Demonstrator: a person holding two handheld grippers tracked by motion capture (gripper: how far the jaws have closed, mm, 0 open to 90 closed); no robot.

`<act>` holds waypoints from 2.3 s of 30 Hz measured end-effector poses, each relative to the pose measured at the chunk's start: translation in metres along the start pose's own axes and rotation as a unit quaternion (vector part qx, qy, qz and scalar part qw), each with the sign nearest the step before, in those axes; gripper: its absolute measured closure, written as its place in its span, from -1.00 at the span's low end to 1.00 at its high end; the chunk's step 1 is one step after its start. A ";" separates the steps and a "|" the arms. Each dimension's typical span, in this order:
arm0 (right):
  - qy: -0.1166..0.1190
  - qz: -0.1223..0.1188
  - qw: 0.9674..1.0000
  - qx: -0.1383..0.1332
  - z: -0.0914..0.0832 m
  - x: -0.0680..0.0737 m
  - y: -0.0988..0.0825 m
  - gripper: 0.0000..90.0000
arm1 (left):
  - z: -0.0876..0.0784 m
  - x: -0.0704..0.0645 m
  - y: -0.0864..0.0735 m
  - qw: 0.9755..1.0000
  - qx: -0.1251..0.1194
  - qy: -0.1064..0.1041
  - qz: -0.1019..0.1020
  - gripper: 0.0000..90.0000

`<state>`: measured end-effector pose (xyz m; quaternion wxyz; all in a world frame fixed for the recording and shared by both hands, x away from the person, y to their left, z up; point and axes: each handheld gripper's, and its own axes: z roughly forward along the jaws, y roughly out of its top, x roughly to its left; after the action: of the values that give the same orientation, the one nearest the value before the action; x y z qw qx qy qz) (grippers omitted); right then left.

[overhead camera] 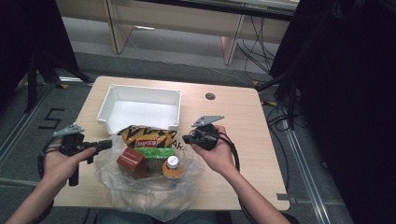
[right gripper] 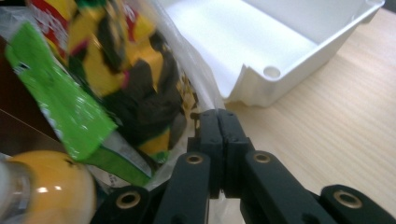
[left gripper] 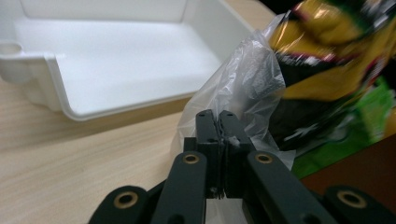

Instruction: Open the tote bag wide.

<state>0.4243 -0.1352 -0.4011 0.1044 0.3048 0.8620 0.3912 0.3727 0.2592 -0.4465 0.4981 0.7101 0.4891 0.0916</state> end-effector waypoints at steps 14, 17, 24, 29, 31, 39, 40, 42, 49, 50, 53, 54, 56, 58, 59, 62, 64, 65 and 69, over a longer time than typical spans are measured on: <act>-0.025 0.036 0.998 0.040 0.029 -0.020 -0.025 1.00 | 0.030 0.004 -0.019 0.997 0.067 0.024 0.027 0.95; -0.024 0.040 0.998 0.051 0.031 -0.023 -0.027 1.00 | 0.033 0.005 -0.022 0.997 0.073 0.027 0.028 0.95; -0.022 0.046 0.997 0.061 0.037 -0.025 -0.033 1.00 | 0.032 0.011 -0.024 0.994 0.092 0.036 0.039 0.94; -0.021 0.049 0.996 0.071 0.042 -0.025 -0.037 1.00 | 0.034 0.013 -0.028 0.993 0.104 0.041 0.040 0.94; -0.017 0.052 0.996 0.075 0.043 -0.024 -0.038 1.00 | 0.035 0.013 -0.029 0.992 0.108 0.044 0.041 0.93; -0.027 0.042 0.997 0.054 0.029 -0.021 -0.035 0.76 | 0.017 0.004 -0.023 0.996 0.058 0.061 0.038 0.53; -0.028 0.048 0.998 0.040 0.025 -0.019 -0.033 0.72 | 0.012 0.003 -0.022 0.995 0.050 0.068 0.046 0.41; -0.028 0.044 0.998 0.030 0.014 -0.018 -0.030 0.66 | 0.000 -0.002 -0.019 0.994 0.029 0.079 0.063 0.28; -0.021 0.031 0.999 -0.015 -0.026 -0.007 -0.024 0.58 | -0.051 -0.025 -0.014 0.990 -0.033 0.087 0.103 0.12; -0.018 0.034 0.999 -0.023 -0.033 -0.003 -0.024 0.58 | -0.055 -0.028 -0.015 0.990 -0.037 0.086 0.103 0.14; -0.012 0.026 0.999 -0.032 -0.046 0.004 -0.024 0.57 | -0.066 -0.036 -0.018 0.990 -0.040 0.072 0.115 0.14; -0.008 0.004 0.999 -0.036 -0.049 0.004 -0.024 0.57 | -0.069 -0.039 -0.019 0.990 -0.041 0.065 0.118 0.15; -0.005 0.004 0.999 -0.035 -0.057 0.013 -0.025 0.57 | -0.074 -0.047 -0.021 0.990 -0.032 0.048 0.132 0.23; 0.009 -0.004 0.999 -0.033 -0.060 0.020 -0.027 0.57 | -0.075 -0.055 -0.023 0.990 -0.025 0.015 0.136 0.30; 0.012 -0.002 0.999 -0.032 -0.061 0.025 -0.028 0.57 | -0.074 -0.060 -0.024 0.990 -0.016 -0.002 0.143 0.32; 0.026 -0.030 0.999 -0.023 -0.058 0.033 -0.032 0.60 | -0.065 -0.066 -0.026 0.989 -0.003 -0.031 0.146 0.35; 0.030 -0.026 0.999 -0.008 -0.054 0.037 -0.036 0.61 | -0.057 -0.067 -0.027 0.989 0.003 -0.035 0.144 0.36; 0.033 -0.021 0.999 0.000 -0.051 0.038 -0.038 0.62 | -0.052 -0.066 -0.027 0.989 0.007 -0.037 0.142 0.36; 0.041 -0.012 0.999 0.024 -0.042 0.038 -0.047 0.63 | -0.038 -0.064 -0.030 0.989 0.030 -0.040 0.143 0.39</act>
<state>0.3556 -0.1618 -0.4055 0.0663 0.2807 0.8785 0.3808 0.2990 0.2332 -0.4288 0.4774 0.7903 0.3654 0.1187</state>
